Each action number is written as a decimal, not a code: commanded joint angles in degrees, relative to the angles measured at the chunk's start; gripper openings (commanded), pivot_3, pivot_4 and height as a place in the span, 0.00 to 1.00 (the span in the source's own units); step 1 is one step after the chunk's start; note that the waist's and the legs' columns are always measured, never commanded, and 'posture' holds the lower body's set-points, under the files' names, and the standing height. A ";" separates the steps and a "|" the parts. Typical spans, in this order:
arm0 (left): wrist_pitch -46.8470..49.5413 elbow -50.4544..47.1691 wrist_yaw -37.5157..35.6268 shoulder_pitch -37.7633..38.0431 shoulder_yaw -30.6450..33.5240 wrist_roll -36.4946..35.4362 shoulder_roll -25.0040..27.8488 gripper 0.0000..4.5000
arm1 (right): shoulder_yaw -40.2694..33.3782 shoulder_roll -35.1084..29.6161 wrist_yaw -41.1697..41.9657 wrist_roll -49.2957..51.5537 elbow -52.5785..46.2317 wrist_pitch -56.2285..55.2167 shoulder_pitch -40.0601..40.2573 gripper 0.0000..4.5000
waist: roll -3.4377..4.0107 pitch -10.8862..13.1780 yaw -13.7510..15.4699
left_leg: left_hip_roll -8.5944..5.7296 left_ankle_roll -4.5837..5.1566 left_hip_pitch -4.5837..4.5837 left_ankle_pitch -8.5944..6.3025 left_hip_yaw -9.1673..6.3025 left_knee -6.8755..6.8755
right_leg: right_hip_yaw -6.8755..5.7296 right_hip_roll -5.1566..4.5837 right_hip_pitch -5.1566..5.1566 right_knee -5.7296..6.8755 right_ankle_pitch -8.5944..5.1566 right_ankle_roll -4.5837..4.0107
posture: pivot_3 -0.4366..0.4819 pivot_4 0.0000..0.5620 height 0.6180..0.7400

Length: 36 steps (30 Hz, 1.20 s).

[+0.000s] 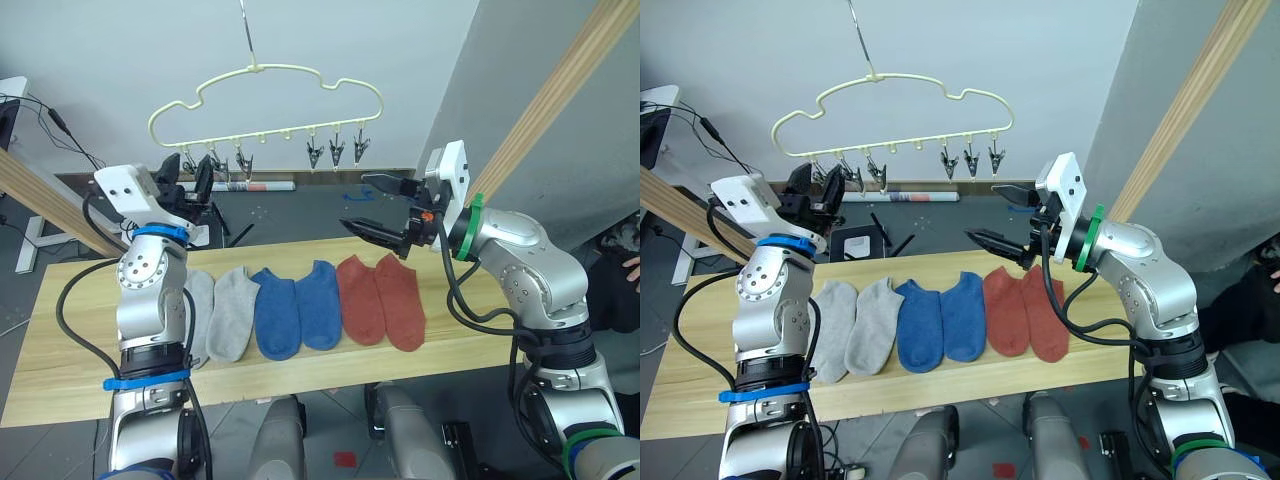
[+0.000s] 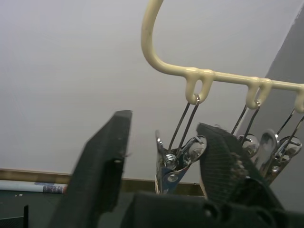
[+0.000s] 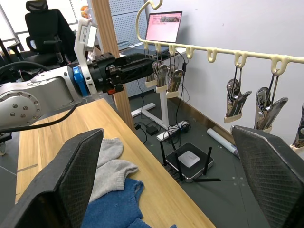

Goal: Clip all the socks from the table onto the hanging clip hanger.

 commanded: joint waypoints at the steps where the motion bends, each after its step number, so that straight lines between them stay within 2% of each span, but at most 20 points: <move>1: -1.27 -1.36 0.07 -1.19 -0.08 -0.39 -0.04 0.28 | -0.95 -0.32 0.24 1.10 -1.76 -0.66 -0.70 1.00 | -0.02 0.02 0.01 | 0.00 0.00 0.00 0.00 0.00 0.00 | 0.00 0.00 0.00 0.00 0.00 0.00 | 0.41 0.63 1.00; 5: -1.13 -1.79 -0.02 -0.91 -0.17 -0.25 -0.08 0.07 | -0.66 -0.80 0.11 0.90 -2.67 -0.17 0.46 1.00 | -0.03 0.04 0.01 | 0.00 0.00 0.00 0.00 0.00 -0.01 | 0.00 0.00 -0.01 -0.01 0.00 0.00 | 0.41 0.63 1.00; 8: -0.72 -2.58 -0.07 -0.12 -0.07 -0.04 0.30 0.00 | 1.27 -2.30 -1.75 -2.71 -3.26 -0.13 2.85 1.00 | -0.02 0.05 0.00 | 0.00 0.00 -0.01 0.00 0.00 -0.01 | 0.00 0.00 -0.01 -0.01 0.00 0.00 | 0.41 0.63 1.00; 13: 0.29 -3.77 -0.18 1.23 0.24 0.32 1.44 0.00 | 3.79 -2.99 -10.80 -12.38 -0.65 -1.54 11.68 1.00 | -0.04 0.06 0.04 | -0.01 -0.01 -0.03 0.00 0.00 -0.04 | 0.01 -0.03 -0.03 -0.02 -0.05 0.07 | 0.43 0.63 1.00; 17: 0.83 -4.43 -0.61 1.90 -0.10 0.38 2.31 0.00 | 4.94 1.37 -20.86 -19.21 5.24 -2.26 15.73 1.00 | -0.04 0.07 -0.25 | -0.02 -0.02 -0.04 0.01 0.08 -0.02 | 0.09 -0.04 -0.09 0.00 -0.14 0.23 | 0.43 0.64 1.00; 22: 1.55 -4.61 -0.99 1.94 -0.19 0.24 2.73 0.00 | 3.39 8.44 -28.35 -22.23 14.77 -4.70 16.03 1.00 | -0.01 0.10 -0.45 | 0.05 -0.06 -0.04 0.03 0.09 -0.03 | 0.10 0.03 -0.15 0.04 -0.21 0.35 | 0.43 0.64 1.00; 28: 2.12 -4.61 -1.56 1.82 -0.37 0.23 2.85 0.00 | 1.64 11.45 -30.71 -23.26 26.02 -9.07 13.63 1.00 | 0.00 0.10 -0.40 | 0.01 -0.06 -0.07 0.03 0.14 -0.03 | 0.15 0.00 -0.15 0.01 -0.21 0.35 | 0.43 0.64 1.00; 31: 2.61 -4.88 -1.83 1.97 -0.55 0.12 2.92 0.00 | 1.36 11.68 -30.20 -23.47 29.31 -10.71 12.48 0.86 | 0.00 0.10 -0.39 | 0.01 -0.06 -0.08 0.03 0.13 -0.04 | 0.13 0.00 -0.15 0.01 -0.20 0.33 | 0.43 0.64 1.00; 36: 3.55 -5.47 -2.42 2.65 -0.10 -0.43 3.54 0.00 | 2.26 11.57 -28.58 -23.69 29.47 -11.73 12.08 0.47 | 0.00 0.11 -0.54 | 0.02 -0.05 -0.08 0.03 0.12 -0.06 | 0.13 0.01 -0.17 0.02 -0.11 0.19 | 0.45 0.64 1.00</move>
